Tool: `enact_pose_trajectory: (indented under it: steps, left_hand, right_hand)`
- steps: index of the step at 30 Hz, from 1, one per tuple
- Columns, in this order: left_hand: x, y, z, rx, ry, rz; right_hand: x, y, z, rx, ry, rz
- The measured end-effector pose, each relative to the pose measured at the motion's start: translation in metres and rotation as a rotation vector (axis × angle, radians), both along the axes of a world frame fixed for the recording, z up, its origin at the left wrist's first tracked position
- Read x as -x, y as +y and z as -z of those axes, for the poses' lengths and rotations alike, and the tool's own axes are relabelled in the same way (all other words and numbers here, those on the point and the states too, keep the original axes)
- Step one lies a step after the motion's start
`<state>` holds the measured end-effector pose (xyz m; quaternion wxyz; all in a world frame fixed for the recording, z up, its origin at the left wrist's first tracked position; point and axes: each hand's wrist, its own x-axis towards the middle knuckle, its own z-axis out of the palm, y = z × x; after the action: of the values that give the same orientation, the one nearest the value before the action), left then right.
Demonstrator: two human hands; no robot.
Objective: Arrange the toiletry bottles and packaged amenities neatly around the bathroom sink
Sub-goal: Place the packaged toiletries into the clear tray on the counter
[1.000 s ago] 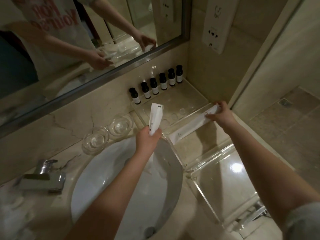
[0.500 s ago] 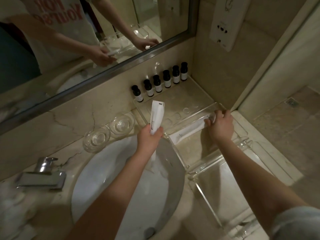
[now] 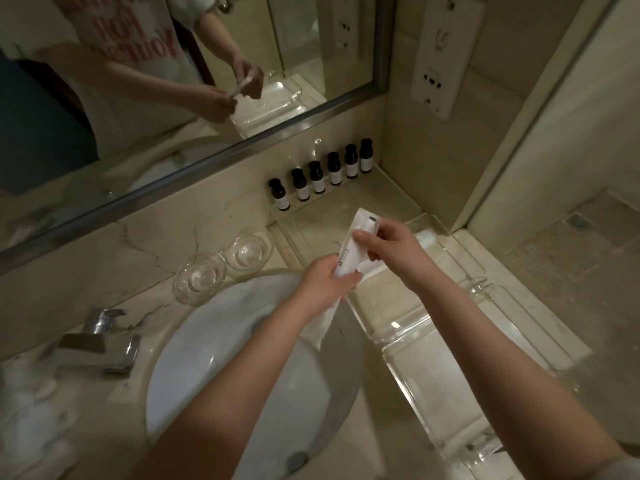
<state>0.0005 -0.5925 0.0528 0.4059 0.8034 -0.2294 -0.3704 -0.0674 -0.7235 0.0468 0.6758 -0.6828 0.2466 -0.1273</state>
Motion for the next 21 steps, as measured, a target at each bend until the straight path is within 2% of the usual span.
enact_pose_trajectory:
  steps: [3,5,9,12,14,16,19,21]
  left_hand:
    - [0.001,0.01,-0.003,-0.003,0.1,-0.01]
    - [0.0,0.02,0.0,0.01,0.146,-0.01]
    - [0.005,0.032,0.009,0.048,-0.016,0.073]
    - [0.013,0.028,0.008,0.044,-0.186,0.096]
    - [0.015,0.027,0.0,0.072,-0.072,0.062]
    - [0.013,0.029,-0.008,0.1,0.148,0.075]
    - [0.007,0.031,-0.014,0.088,0.428,0.097]
    - [0.006,0.031,-0.018,0.03,0.514,0.128]
  right_hand:
    - [0.013,-0.004,-0.006,-0.079,-0.023,0.069]
    - [0.021,-0.009,-0.008,-0.119,-0.03,0.189]
    - [0.031,-0.016,-0.013,-0.21,0.049,0.468]
    - [0.034,-0.017,-0.015,-0.33,0.099,0.542]
    - [0.037,-0.017,-0.014,-0.296,0.146,0.532]
    - [0.044,-0.018,-0.01,-0.302,0.129,0.493]
    - [0.053,-0.022,-0.005,-0.484,0.025,0.346]
    - [0.054,-0.022,-0.004,-0.544,-0.015,0.333]
